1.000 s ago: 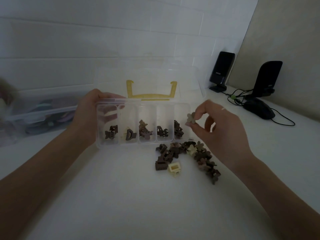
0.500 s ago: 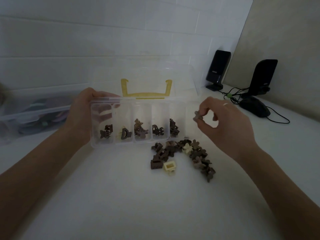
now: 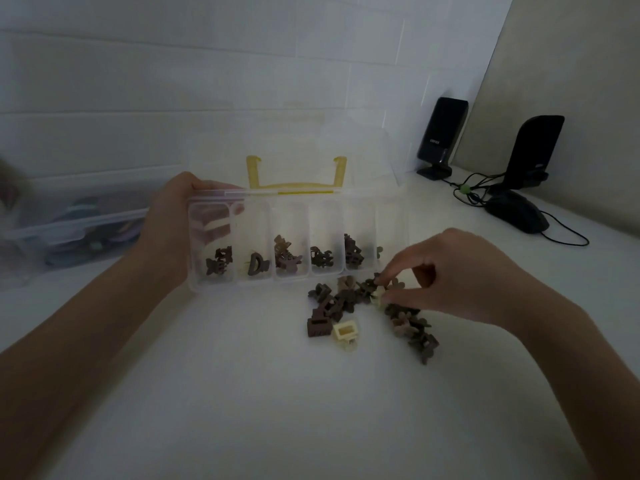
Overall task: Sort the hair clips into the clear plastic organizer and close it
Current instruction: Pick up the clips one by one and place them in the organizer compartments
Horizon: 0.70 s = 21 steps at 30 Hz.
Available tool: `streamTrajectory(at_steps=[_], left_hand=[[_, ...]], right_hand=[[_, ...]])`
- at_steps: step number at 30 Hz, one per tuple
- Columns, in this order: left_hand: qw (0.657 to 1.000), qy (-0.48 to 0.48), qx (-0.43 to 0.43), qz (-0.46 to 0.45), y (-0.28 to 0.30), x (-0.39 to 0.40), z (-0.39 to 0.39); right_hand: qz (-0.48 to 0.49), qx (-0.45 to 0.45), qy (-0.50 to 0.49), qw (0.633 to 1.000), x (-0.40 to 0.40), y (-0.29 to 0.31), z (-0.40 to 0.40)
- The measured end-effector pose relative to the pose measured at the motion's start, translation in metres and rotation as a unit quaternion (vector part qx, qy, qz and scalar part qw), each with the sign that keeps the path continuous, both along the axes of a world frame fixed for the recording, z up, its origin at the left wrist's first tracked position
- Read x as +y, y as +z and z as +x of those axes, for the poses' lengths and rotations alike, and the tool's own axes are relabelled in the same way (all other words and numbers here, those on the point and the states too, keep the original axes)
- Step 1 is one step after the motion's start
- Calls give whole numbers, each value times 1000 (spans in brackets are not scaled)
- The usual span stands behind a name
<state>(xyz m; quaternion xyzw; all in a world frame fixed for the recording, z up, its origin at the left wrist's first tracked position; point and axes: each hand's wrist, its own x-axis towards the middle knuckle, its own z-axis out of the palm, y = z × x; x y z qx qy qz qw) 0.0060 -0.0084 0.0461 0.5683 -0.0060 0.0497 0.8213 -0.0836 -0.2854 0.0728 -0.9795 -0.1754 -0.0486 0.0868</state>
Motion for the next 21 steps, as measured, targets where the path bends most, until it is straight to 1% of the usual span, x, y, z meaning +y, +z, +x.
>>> streamTrajectory(at_steps=[3, 6, 8, 12, 14, 16, 17, 20, 21], left_hand=[[1000, 6, 13, 11, 2, -3, -2], [1000, 14, 15, 18, 3, -4, -4], [999, 16, 19, 20, 3, -4, -4], [1000, 12, 18, 17, 2, -4, -3], [1000, 7, 22, 13, 3, -4, -4], [1000, 2, 27, 10, 4, -4, -3], [1000, 3, 28, 9, 4, -3, -3], [1000, 8, 25, 11, 3, -3, -2], [1000, 8, 22, 15, 3, -3, -2]], right_hand=[[-44, -10, -22, 999, 3, -2, -1], [-35, -62, -53, 996, -1, 0, 1], [-31, -75, -78, 994, -5, 2, 3], [-54, -16, -79, 995, -7, -3, 7], [-52, -10, -64, 997, -5, -8, 8], [-27, -17, -51, 998, -4, -9, 9], [0, -22, -46, 999, -5, -9, 9], [123, -54, -37, 990, -10, -5, 10], [145, -77, -46, 985, -11, -5, 11]])
